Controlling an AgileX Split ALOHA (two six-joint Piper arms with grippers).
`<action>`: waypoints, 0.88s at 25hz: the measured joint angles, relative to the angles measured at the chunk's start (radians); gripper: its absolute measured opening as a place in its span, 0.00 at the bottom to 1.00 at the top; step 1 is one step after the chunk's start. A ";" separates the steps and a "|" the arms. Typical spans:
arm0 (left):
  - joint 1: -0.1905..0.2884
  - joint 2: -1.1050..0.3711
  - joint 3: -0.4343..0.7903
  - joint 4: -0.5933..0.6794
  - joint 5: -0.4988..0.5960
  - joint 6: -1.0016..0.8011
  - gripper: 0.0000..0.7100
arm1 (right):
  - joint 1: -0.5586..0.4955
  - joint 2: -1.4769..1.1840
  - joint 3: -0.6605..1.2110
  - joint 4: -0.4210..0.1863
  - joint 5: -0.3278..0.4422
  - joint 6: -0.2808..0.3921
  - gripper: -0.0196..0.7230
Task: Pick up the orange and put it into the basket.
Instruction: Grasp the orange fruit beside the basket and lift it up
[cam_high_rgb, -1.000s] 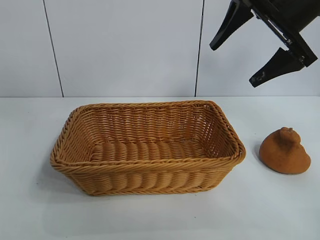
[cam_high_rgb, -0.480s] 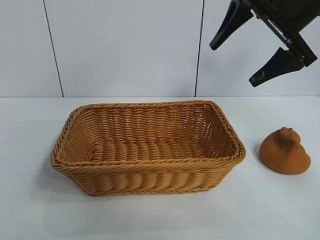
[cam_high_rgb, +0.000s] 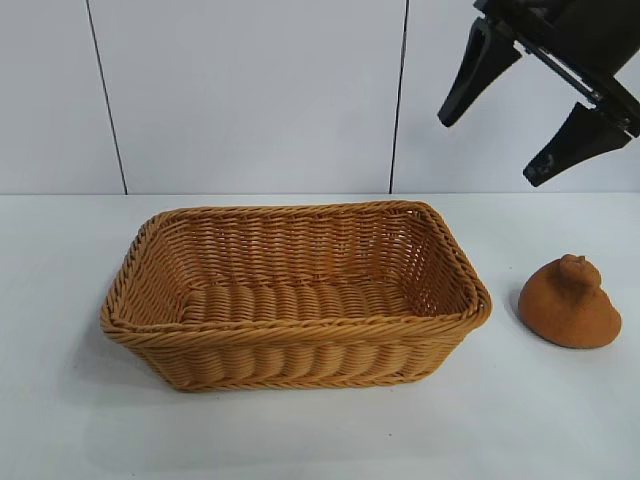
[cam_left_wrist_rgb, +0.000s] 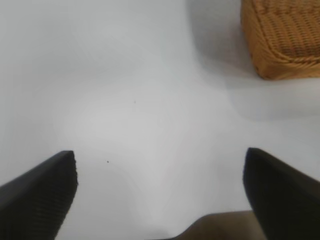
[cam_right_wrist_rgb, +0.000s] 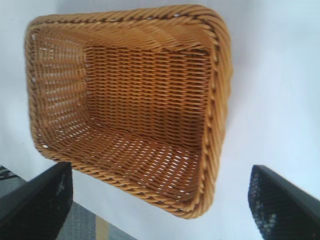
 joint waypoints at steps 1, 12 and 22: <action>0.000 -0.049 0.000 0.000 0.000 0.000 0.91 | 0.000 0.000 0.000 -0.041 -0.002 0.015 0.90; 0.000 -0.120 0.000 0.000 0.002 -0.001 0.91 | -0.041 0.001 0.000 -0.343 -0.103 0.174 0.90; 0.000 -0.120 0.000 0.000 0.002 -0.001 0.91 | -0.041 0.194 0.000 -0.393 -0.147 0.217 0.90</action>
